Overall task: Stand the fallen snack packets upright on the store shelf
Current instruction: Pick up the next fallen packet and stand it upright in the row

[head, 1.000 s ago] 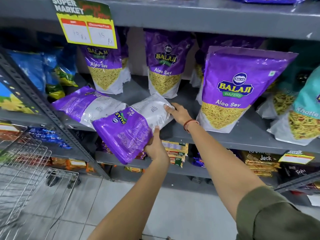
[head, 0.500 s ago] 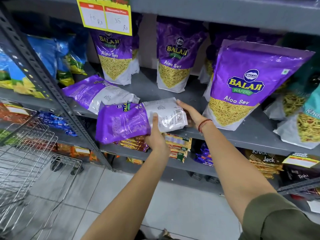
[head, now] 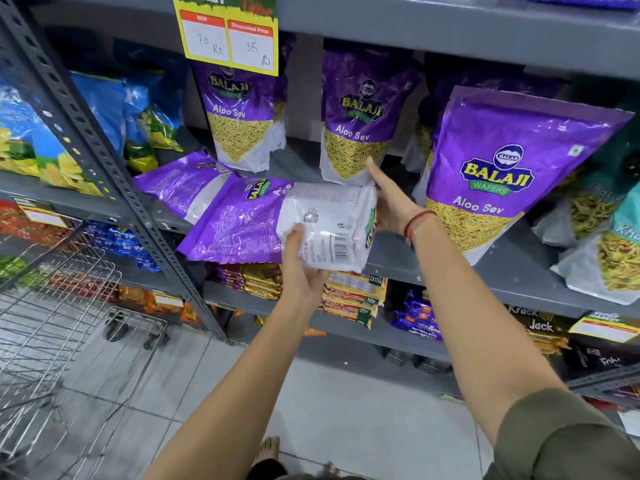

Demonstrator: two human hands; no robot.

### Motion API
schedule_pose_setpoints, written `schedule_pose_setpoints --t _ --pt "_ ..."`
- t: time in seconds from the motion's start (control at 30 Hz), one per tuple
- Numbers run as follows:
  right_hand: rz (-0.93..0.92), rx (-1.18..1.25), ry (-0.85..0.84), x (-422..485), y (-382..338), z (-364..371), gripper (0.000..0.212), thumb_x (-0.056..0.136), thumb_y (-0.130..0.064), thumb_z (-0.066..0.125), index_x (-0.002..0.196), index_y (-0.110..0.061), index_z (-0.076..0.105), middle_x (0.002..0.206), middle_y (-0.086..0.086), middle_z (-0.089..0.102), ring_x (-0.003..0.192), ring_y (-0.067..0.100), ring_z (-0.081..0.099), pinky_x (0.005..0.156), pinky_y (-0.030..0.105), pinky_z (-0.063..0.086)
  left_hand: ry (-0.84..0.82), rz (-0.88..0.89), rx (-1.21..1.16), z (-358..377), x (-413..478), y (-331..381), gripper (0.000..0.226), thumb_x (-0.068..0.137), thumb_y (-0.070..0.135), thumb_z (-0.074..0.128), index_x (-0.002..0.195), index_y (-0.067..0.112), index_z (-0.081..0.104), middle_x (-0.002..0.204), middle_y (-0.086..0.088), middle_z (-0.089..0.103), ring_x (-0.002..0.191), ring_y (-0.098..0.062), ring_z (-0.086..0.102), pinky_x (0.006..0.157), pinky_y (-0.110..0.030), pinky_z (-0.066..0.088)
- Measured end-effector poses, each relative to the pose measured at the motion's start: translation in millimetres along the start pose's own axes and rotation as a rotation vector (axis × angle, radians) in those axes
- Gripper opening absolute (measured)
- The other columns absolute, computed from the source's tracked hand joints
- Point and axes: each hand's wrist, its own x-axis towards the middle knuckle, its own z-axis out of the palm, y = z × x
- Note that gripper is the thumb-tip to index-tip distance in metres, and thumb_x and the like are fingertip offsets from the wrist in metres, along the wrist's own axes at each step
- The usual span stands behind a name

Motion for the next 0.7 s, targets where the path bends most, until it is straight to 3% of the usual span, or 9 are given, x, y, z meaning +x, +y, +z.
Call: schedule_pose_setpoints --t 0.1,0.2,0.27,0.43,0.5,0.53,0.6,0.63,0.7 --pt "0.039 -0.003 -0.196 -10.8 -17.7 1.6 0.083 0.065 -0.079 0.046 0.114 -0.015 0.066 0.118 0.011 0.068 0.113 0.027 0.062 0.099 0.043 0.047 -0.158 -0.040 0.041 -7.3 0.7 2.2 0.047 0.089 0.039 0.054 0.129 0.014 0.054 0.124 -0.010 0.062 0.111 -0.025 0.061 0.100 -0.042 0.048" --pt "0.037 0.013 -0.295 -20.1 -29.4 2.0 0.061 0.079 -0.066 0.041 0.103 -0.015 0.063 0.094 0.002 0.076 0.090 0.016 0.071 0.078 0.028 0.057 -0.315 -0.132 0.071 -12.4 7.3 9.6 0.064 0.082 0.048 0.058 0.136 0.017 0.049 0.144 -0.012 0.048 0.133 -0.030 0.043 0.114 -0.048 0.030" --pt "-0.001 0.024 -0.332 -25.4 -32.0 4.3 0.046 0.089 -0.057 0.041 0.101 -0.017 0.062 0.088 -0.001 0.076 0.081 0.013 0.071 0.071 0.022 0.057 -0.408 -0.204 0.130 -7.8 7.8 14.4 0.068 0.079 0.052 0.057 0.137 0.017 0.047 0.145 -0.013 0.047 0.135 -0.031 0.041 0.114 -0.048 0.030" --pt "-0.040 -0.051 -0.229 -34.5 -33.8 15.5 0.041 0.092 -0.049 0.046 0.115 -0.019 0.061 0.121 0.005 0.064 0.109 0.020 0.062 0.091 0.025 0.051 -0.458 -0.374 0.308 10.7 13.3 45.7 0.072 0.084 0.069 0.038 0.131 0.018 0.056 0.134 -0.010 0.059 0.121 -0.028 0.057 0.103 -0.044 0.045" --pt "-0.092 -0.123 -0.099 -46.0 -32.9 19.8 0.066 0.087 -0.058 0.048 0.136 -0.014 0.044 0.144 0.006 0.045 0.128 0.021 0.048 0.098 0.024 0.041 -0.398 -0.471 0.374 16.6 18.4 62.5 0.070 0.077 0.072 0.047 0.118 0.019 0.067 0.124 -0.007 0.065 0.111 -0.026 0.064 0.098 -0.044 0.049" --pt "-0.129 -0.108 -0.055 -46.6 -29.3 18.6 0.093 0.071 -0.072 0.057 0.139 -0.011 0.040 0.149 0.008 0.039 0.128 0.018 0.046 0.095 0.017 0.040 -0.350 -0.497 0.426 18.4 22.9 70.2 0.069 0.073 0.072 0.053 0.114 0.018 0.069 0.123 -0.005 0.066 0.110 -0.025 0.064 0.100 -0.043 0.048" --pt "-0.116 -0.004 0.018 -55.2 -20.5 20.7 0.145 0.008 -0.088 0.065 0.127 -0.008 0.048 0.136 0.008 0.052 0.095 0.007 0.062 0.066 0.003 0.043 -0.293 -0.512 0.508 22.2 31.3 81.9 0.079 0.067 0.072 0.061 0.124 0.017 0.062 0.137 -0.002 0.056 0.124 -0.021 0.055 0.109 -0.038 0.040" --pt "-0.068 0.073 -0.036 -56.0 -16.9 21.1 0.140 0.004 -0.086 0.067 0.119 -0.006 0.055 0.117 0.008 0.063 0.078 0.003 0.066 0.060 0.005 0.046 -0.279 -0.506 0.547 24.7 36.2 85.9 0.085 0.065 0.072 0.062 0.129 0.017 0.057 0.141 0.000 0.052 0.127 -0.019 0.051 0.110 -0.036 0.039" --pt "0.037 0.216 -0.161 -36.1 -12.2 20.6 0.085 0.060 -0.069 0.072 0.119 -0.008 0.060 0.099 0.011 0.073 0.078 0.016 0.072 0.073 0.025 0.057 -0.255 -0.466 0.678 31.4 43.0 91.8 0.083 0.064 0.073 0.062 0.125 0.017 0.060 0.134 -0.002 0.058 0.117 -0.021 0.059 0.099 -0.035 0.049"
